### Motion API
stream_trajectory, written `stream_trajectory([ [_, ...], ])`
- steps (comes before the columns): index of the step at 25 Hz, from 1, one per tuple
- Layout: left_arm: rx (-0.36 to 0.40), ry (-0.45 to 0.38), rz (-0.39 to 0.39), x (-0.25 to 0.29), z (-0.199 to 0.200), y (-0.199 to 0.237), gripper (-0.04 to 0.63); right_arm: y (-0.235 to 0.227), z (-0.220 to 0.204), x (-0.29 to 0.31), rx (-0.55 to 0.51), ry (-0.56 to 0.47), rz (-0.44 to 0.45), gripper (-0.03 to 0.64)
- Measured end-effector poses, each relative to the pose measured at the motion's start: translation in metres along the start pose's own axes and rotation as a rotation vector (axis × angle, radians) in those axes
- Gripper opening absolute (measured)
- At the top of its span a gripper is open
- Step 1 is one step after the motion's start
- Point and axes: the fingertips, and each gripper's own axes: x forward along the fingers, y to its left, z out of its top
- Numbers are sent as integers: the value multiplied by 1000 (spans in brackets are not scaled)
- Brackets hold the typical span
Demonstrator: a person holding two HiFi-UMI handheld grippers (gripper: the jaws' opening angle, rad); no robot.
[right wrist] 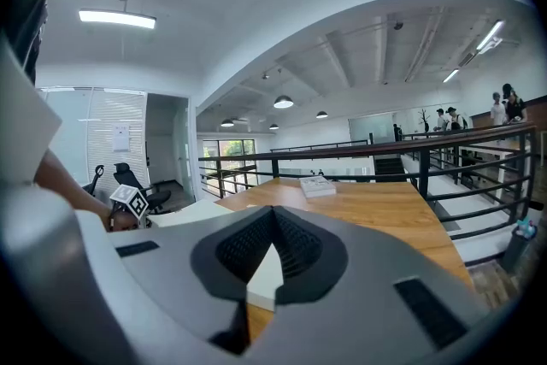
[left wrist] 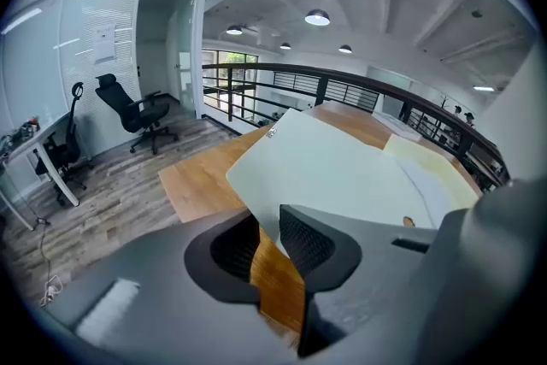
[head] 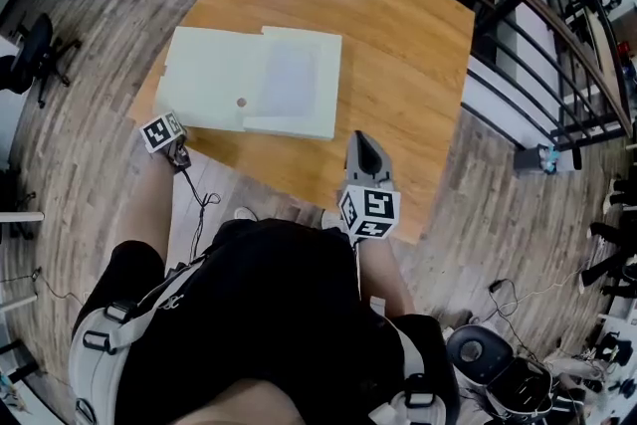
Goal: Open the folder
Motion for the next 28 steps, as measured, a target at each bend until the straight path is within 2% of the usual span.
stream_trajectory([
  [4,-19,-52,-23,-4,10,1,79,2,2,4,-7,2,13,6],
  [9,19,-215,-68,-33,38,-9,105,7,6,10,-24,-1,34,5],
  [13,-8,-329,-125,-66,55,-21,113,13,9,14,-27,-7,64,5],
  [19,-113,-564,-104,-150,96,-16,112,13,19,17,-34,-42,96,6],
  [21,-87,-628,-102,-181,109,-19,80,12,23,16,-35,-56,98,6],
  [23,-26,-676,-81,-207,122,-25,35,9,27,16,-30,-67,92,5],
  [25,58,-702,-61,-226,132,-38,5,5,29,15,-23,-75,78,5],
  [28,198,-725,-77,-247,141,-67,5,1,33,11,-17,-95,68,5],
])
